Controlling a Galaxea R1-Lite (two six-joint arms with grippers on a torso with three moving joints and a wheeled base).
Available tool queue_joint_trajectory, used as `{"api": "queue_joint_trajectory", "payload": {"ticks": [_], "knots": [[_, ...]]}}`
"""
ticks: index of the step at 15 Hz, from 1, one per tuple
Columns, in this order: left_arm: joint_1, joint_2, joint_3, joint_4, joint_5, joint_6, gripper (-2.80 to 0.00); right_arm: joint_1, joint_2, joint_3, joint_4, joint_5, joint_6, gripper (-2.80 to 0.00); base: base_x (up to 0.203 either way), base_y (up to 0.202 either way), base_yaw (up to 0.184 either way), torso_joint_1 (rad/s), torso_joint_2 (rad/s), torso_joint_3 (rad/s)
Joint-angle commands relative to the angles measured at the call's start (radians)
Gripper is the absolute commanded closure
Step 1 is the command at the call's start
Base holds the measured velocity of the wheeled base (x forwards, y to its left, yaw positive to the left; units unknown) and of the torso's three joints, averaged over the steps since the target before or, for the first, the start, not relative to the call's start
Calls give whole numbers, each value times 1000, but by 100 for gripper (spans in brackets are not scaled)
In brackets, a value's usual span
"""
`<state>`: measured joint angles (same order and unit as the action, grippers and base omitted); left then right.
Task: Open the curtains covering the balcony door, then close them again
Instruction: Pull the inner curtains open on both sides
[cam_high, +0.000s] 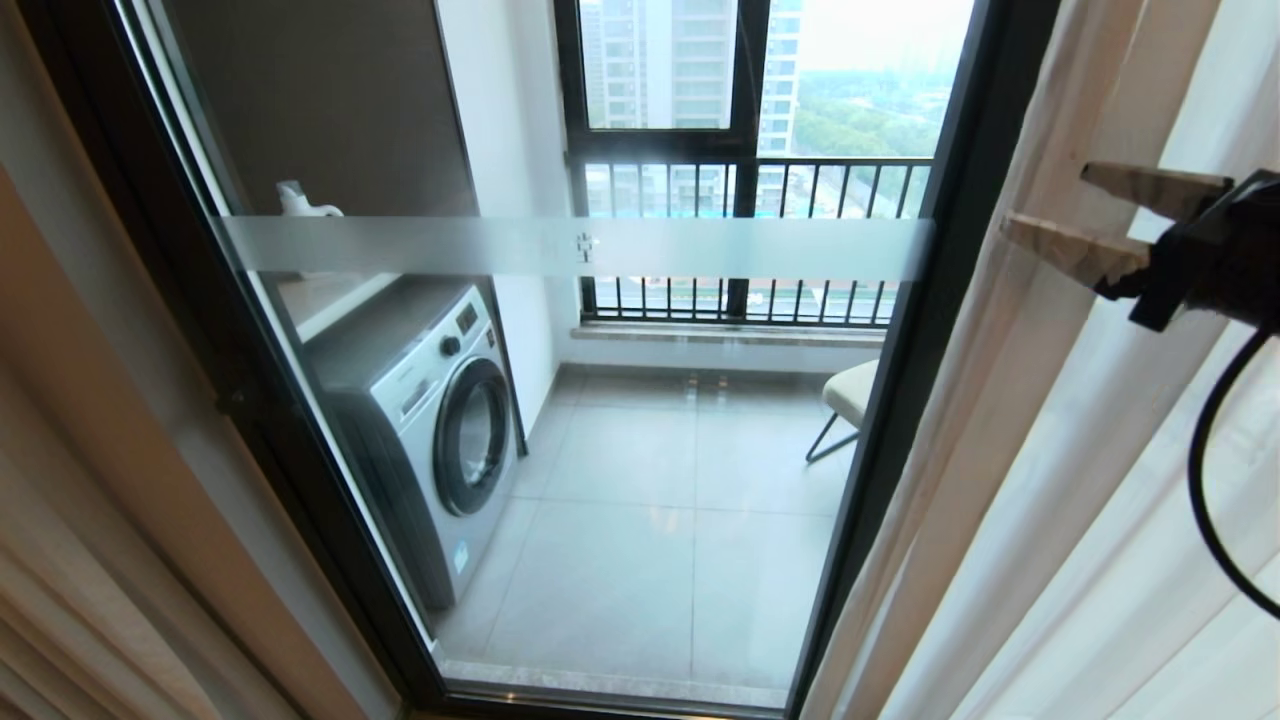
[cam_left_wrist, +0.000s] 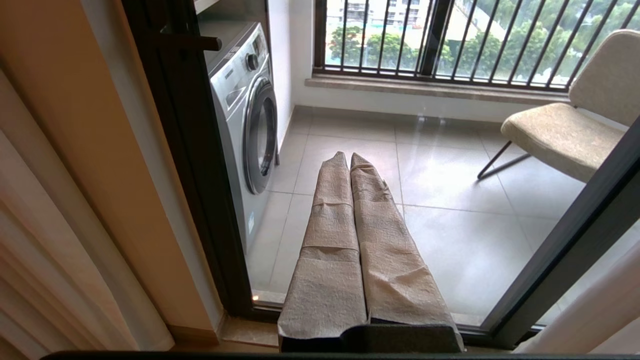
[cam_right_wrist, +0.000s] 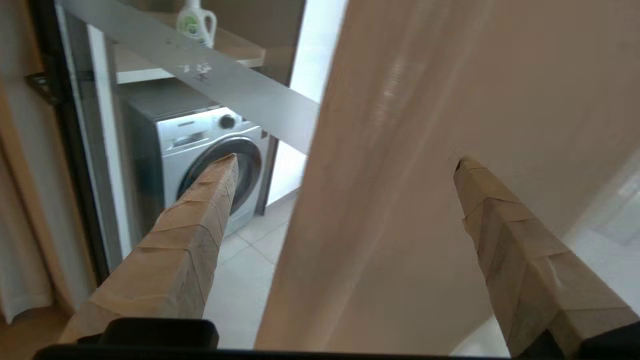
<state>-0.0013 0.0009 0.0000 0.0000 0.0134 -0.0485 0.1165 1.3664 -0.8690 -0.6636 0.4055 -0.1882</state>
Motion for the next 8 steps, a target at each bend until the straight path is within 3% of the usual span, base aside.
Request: {"api": "queue_joint_trajectory", "payload": {"ticks": [1,4,8], "knots": [[0,-1,0,0,0,-1,0,-22,75,-15,-60,-45,18,-280,0,0,0,0,0,0],[0,-1,0,0,0,-1,0,-66,107,-68,-81,-105,51,-280,0,0,0,0,0,0],[0,-1,0,0,0,-1,0,-75,115,-79,-84,-114,120,-280,0,0,0,0,0,0]]}}
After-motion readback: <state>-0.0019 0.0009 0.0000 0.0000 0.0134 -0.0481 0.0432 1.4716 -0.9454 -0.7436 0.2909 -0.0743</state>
